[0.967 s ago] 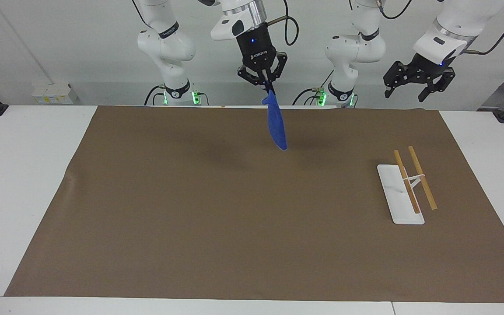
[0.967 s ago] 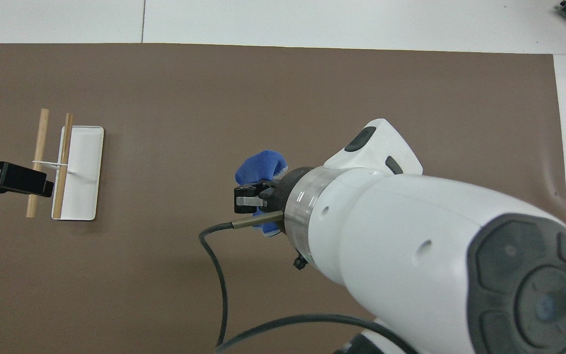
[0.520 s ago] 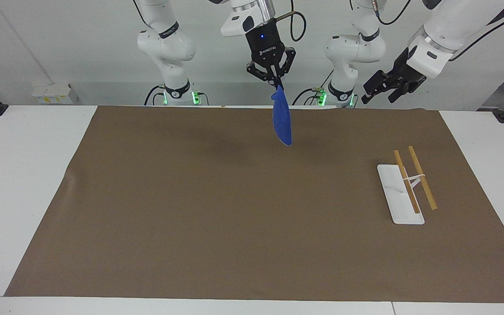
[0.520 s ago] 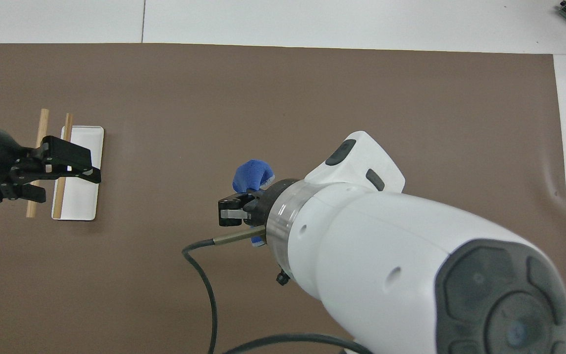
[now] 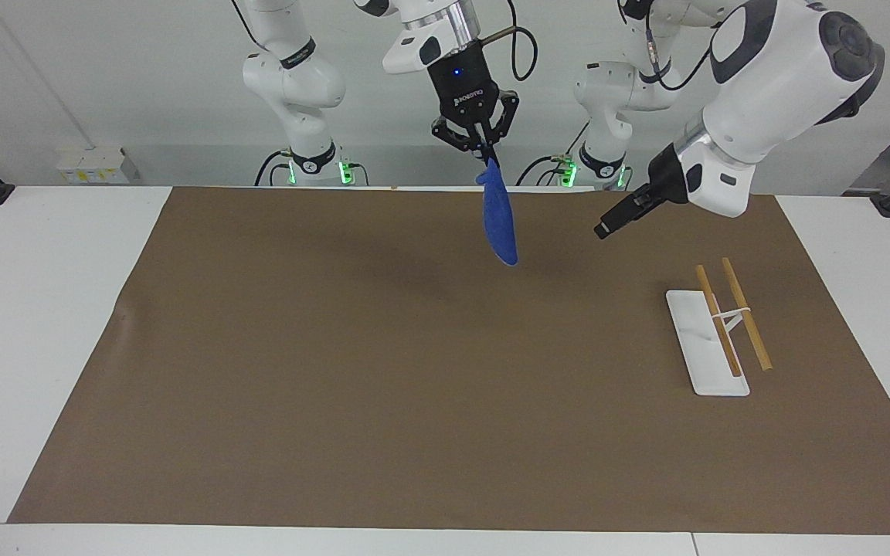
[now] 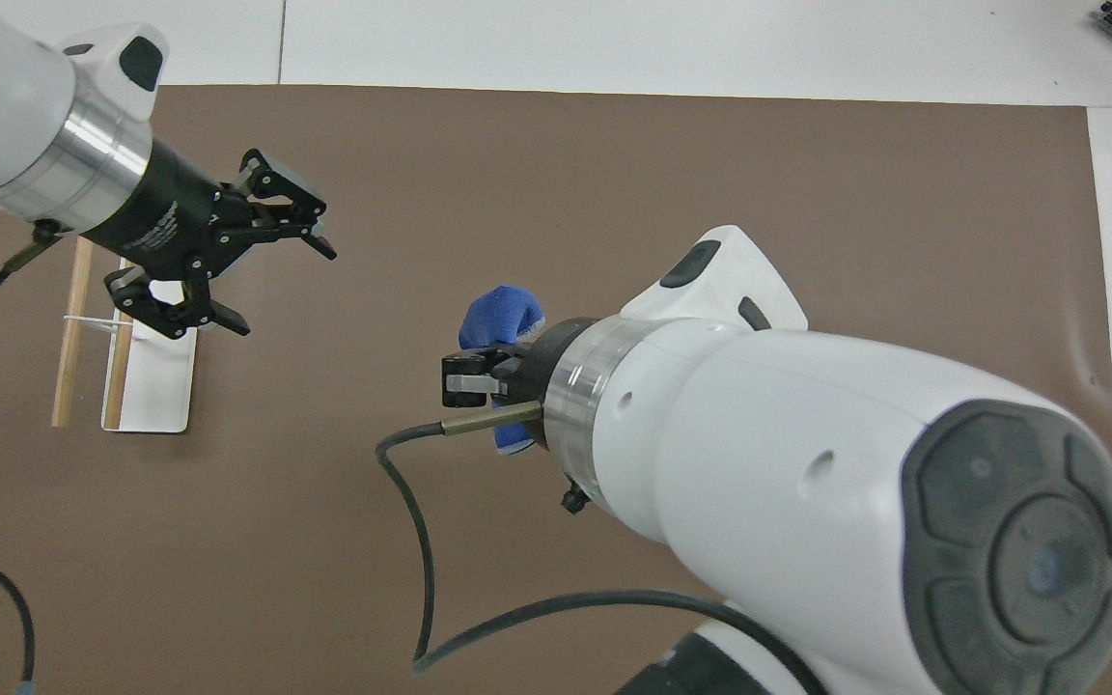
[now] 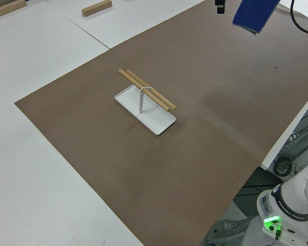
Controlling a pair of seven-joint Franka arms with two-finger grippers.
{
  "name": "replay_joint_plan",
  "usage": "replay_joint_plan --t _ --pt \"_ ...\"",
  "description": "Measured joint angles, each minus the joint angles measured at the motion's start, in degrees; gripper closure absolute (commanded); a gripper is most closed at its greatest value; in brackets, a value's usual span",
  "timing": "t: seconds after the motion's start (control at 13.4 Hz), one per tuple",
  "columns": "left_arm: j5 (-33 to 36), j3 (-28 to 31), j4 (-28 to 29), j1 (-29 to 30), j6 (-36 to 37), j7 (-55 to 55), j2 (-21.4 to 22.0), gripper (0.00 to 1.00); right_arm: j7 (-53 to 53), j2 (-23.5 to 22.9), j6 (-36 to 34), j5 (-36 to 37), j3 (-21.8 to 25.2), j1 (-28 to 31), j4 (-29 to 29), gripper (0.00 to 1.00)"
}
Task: Right arm passes towel to left arm to hang
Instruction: 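Reach the left gripper toward the towel held by the right gripper, then grasp the towel with the left gripper while the right gripper releases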
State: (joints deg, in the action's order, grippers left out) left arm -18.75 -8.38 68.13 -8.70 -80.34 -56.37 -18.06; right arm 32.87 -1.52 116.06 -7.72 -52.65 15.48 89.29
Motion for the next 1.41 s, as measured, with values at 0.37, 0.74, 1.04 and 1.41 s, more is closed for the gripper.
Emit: replay_joint_plan --t 0.37,0.74,1.04,1.41 --pt "-4.14 -6.19 -4.55 -0.19 -4.72 -8.89 -5.78 0.00 0.00 -0.11 1.07 0.00 -0.13 -0.13 -0.02 1.00" --pt "-5.48 -8.11 -2.58 -3.55 -7.12 -9.99 -4.97 0.22 0.00 -0.11 1.08 0.00 -0.20 -0.14 -0.03 1.00" --pt "-4.89 -7.95 4.73 -5.35 -9.81 -10.23 -2.01 1.00 0.00 -0.11 1.11 0.00 -0.20 -0.14 -0.03 1.00" --pt "0.47 -7.35 5.71 -5.04 -4.52 -7.08 -0.61 1.00 0.00 -0.11 1.17 0.00 -0.20 -0.14 -0.03 1.00"
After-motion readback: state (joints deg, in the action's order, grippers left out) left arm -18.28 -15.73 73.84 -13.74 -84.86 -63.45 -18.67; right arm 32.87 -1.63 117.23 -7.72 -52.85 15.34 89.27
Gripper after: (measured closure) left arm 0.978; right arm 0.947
